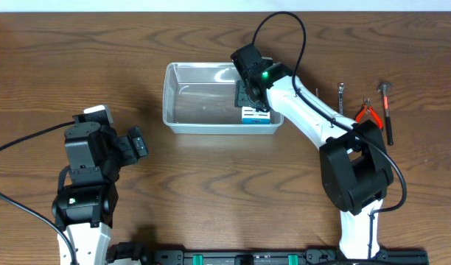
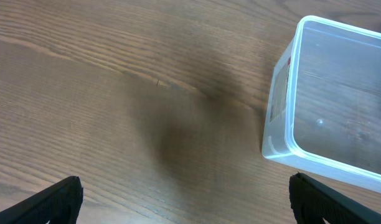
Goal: Pack container
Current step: 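Lower the box into the container's right end and release, then move the right gripper to the hammer and grasp its handle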
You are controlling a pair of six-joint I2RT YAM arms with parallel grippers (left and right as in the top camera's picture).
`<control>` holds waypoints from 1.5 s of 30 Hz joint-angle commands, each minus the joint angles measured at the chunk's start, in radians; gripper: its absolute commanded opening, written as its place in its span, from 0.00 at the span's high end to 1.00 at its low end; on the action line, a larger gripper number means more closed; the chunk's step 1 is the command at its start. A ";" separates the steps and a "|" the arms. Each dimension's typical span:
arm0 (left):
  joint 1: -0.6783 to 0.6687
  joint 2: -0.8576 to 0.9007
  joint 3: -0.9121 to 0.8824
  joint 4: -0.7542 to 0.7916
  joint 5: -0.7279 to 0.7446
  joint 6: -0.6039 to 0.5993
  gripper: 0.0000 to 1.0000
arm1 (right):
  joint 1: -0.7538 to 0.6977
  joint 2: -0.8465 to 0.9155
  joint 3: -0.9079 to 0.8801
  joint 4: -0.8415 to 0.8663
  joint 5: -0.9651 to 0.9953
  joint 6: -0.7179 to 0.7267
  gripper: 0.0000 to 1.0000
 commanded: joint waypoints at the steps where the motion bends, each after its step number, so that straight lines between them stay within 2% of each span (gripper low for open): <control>1: -0.004 0.001 0.022 -0.002 -0.012 0.014 0.02 | -0.006 -0.005 0.006 0.000 0.029 0.029 0.43; 7: -0.004 0.001 0.022 -0.002 -0.011 0.014 0.02 | -0.010 -0.041 0.021 -0.003 0.056 -0.005 0.20; 9: -0.004 0.001 0.022 -0.002 -0.011 0.014 0.02 | -0.013 -0.083 0.046 -0.016 0.087 -0.040 0.03; 10: -0.004 0.001 0.022 -0.002 -0.011 0.014 0.02 | -0.016 -0.113 0.061 -0.022 0.105 -0.061 0.01; 18: -0.004 0.001 0.022 -0.002 -0.011 0.014 0.02 | -0.086 -0.372 0.097 -0.057 0.271 -0.216 0.01; 23: -0.004 0.001 0.022 -0.002 -0.011 0.014 0.02 | -0.270 -0.423 0.096 -0.179 0.321 -0.324 0.01; 27: -0.004 0.001 0.022 -0.002 -0.011 0.014 0.02 | -0.446 -0.400 0.048 -0.212 0.252 -0.414 0.01; 29: -0.004 0.001 0.022 -0.002 -0.011 0.014 0.02 | -0.532 -0.378 0.012 -0.191 0.197 -0.421 0.01; 34: -0.004 0.001 0.022 -0.002 -0.012 0.014 0.02 | -0.706 -0.284 -0.071 -0.105 0.025 -0.549 0.01; 38: -0.004 0.001 0.022 -0.002 -0.011 0.014 0.02 | -0.795 -0.196 -0.084 -0.070 -0.051 -0.615 0.01; 42: -0.004 0.001 0.022 -0.002 -0.011 0.014 0.02 | -0.845 -0.117 -0.084 -0.051 -0.221 -0.755 0.01; 45: -0.004 0.001 0.022 -0.002 -0.011 0.014 0.02 | -0.851 -0.068 -0.084 -0.030 -0.225 -0.776 0.02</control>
